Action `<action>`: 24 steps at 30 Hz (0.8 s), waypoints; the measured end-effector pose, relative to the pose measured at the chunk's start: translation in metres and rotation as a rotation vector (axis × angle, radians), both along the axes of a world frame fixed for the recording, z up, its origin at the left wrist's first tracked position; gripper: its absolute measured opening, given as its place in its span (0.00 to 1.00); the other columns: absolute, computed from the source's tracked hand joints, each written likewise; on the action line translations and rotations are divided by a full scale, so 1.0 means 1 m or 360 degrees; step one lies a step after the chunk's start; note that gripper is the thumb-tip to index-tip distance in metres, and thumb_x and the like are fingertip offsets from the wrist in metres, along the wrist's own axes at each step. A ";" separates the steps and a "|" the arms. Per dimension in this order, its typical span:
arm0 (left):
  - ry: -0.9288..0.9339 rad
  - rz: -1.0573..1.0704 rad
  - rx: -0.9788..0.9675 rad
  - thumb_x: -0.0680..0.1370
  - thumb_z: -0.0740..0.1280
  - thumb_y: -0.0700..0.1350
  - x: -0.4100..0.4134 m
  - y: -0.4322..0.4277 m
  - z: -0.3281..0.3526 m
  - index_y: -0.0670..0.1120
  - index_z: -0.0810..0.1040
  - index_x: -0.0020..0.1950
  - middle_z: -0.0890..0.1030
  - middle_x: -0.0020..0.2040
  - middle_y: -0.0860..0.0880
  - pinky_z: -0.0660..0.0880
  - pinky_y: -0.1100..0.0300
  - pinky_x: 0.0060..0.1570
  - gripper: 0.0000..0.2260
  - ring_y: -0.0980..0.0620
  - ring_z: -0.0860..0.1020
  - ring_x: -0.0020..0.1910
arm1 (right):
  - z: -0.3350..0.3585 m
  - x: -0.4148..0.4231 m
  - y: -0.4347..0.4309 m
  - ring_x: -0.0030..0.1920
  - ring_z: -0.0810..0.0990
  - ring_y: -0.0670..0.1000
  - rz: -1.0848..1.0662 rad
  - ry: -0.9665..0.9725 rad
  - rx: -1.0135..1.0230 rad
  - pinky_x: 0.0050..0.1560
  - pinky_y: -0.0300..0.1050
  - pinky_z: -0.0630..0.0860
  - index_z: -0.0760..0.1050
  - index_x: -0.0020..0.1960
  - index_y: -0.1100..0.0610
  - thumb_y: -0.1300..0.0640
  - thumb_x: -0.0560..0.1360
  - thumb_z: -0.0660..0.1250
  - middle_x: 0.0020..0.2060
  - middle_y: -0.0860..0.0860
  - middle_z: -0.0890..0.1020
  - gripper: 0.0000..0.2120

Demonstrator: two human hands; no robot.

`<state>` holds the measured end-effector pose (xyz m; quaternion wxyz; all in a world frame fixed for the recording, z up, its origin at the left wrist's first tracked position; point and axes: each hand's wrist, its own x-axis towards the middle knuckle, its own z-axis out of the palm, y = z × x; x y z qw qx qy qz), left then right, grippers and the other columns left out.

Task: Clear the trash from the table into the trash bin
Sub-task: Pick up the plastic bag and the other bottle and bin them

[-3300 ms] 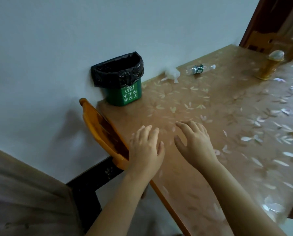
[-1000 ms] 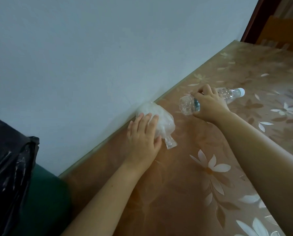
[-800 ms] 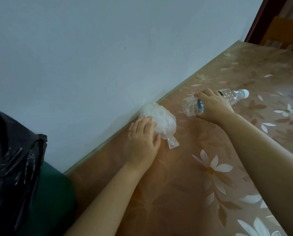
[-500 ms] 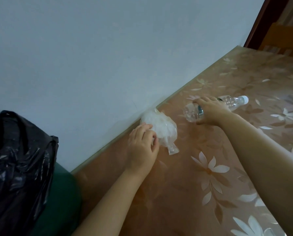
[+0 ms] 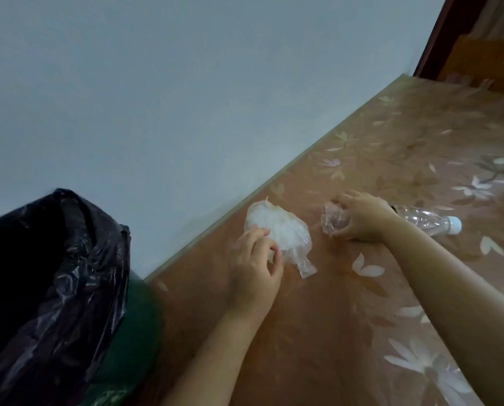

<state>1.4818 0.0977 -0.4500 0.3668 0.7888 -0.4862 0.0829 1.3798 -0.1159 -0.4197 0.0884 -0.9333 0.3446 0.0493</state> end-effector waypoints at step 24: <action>0.0865 0.0097 -0.0053 0.73 0.68 0.39 -0.116 0.131 0.069 0.49 0.76 0.42 0.77 0.37 0.57 0.76 0.63 0.39 0.05 0.57 0.77 0.40 | 0.020 -0.171 0.240 0.56 0.72 0.56 -0.0590 -0.0516 0.0277 0.55 0.51 0.68 0.67 0.64 0.51 0.43 0.60 0.73 0.55 0.51 0.75 0.35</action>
